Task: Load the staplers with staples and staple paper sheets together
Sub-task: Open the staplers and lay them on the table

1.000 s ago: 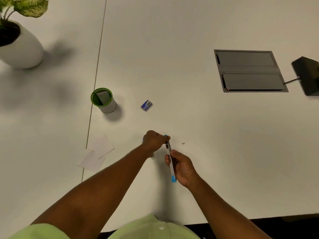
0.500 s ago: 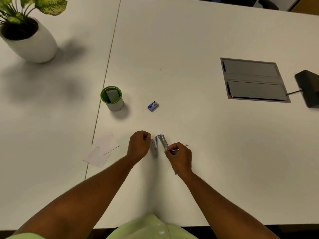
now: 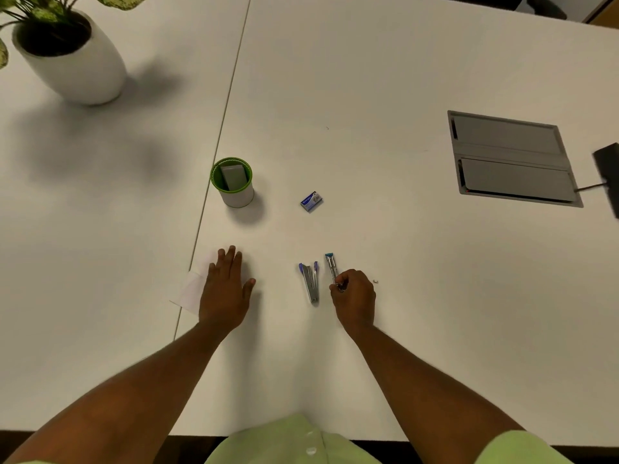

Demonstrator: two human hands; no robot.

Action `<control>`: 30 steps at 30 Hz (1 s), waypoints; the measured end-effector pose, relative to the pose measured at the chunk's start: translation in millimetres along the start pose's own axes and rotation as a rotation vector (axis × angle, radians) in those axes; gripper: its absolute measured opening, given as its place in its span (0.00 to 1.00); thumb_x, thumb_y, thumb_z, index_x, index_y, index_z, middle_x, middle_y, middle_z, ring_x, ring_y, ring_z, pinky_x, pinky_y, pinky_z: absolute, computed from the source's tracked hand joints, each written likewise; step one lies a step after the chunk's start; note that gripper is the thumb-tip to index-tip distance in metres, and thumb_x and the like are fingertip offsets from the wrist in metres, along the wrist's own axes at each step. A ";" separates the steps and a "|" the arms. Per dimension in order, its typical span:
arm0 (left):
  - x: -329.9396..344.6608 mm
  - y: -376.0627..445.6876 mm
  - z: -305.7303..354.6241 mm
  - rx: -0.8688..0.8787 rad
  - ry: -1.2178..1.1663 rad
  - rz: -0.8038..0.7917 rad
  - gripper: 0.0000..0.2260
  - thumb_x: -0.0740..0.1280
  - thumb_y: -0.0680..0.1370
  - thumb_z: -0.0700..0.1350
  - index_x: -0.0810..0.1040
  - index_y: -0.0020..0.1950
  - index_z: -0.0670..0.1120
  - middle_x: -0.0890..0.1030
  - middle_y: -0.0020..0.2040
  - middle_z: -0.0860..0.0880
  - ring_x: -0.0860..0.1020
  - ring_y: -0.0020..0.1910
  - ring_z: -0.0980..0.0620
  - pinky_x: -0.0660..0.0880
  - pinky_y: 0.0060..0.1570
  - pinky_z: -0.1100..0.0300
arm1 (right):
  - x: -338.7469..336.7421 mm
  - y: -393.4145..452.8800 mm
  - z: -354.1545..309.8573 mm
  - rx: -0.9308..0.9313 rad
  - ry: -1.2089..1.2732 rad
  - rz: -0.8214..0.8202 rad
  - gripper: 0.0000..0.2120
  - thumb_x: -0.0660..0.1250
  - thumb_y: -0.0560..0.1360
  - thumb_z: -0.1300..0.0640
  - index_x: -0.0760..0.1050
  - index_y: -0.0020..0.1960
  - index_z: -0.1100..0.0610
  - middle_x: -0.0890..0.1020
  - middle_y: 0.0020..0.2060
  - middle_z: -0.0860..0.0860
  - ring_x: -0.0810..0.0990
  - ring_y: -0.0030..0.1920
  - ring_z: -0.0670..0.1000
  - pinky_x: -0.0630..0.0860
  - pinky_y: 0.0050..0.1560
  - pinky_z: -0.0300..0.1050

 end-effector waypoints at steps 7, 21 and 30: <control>3.4 13.1 -18.3 0.002 0.013 -0.035 0.32 0.57 0.84 0.54 0.48 0.82 0.42 0.45 0.83 0.49 0.43 0.81 0.50 0.46 0.80 0.51 | 5.4 6.6 2.7 -0.009 -0.087 0.000 0.07 0.73 0.70 0.61 0.76 0.44 0.53 0.81 0.39 0.47 0.80 0.40 0.50 0.78 0.44 0.48; 5.8 29.4 -22.3 -0.001 -0.009 -0.049 0.33 0.57 0.84 0.54 0.47 0.82 0.41 0.44 0.83 0.49 0.43 0.81 0.50 0.47 0.80 0.50 | -32.9 6.8 26.0 -0.034 0.042 0.197 0.10 0.74 0.74 0.47 0.77 0.49 0.50 0.80 0.42 0.44 0.80 0.42 0.46 0.77 0.43 0.42; 6.8 30.3 -19.4 -0.009 -0.040 -0.038 0.33 0.57 0.83 0.54 0.48 0.82 0.41 0.44 0.83 0.49 0.42 0.82 0.50 0.47 0.80 0.51 | -48.0 29.8 58.3 0.115 -0.173 0.110 0.10 0.72 0.75 0.61 0.80 0.56 0.57 0.80 0.53 0.53 0.81 0.50 0.54 0.76 0.51 0.44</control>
Point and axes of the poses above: each hand's wrist, its own y-axis towards the middle knuckle, its own x-axis out of the palm, z = x × y, the point moved 7 cm from there along y, towards the middle knuckle
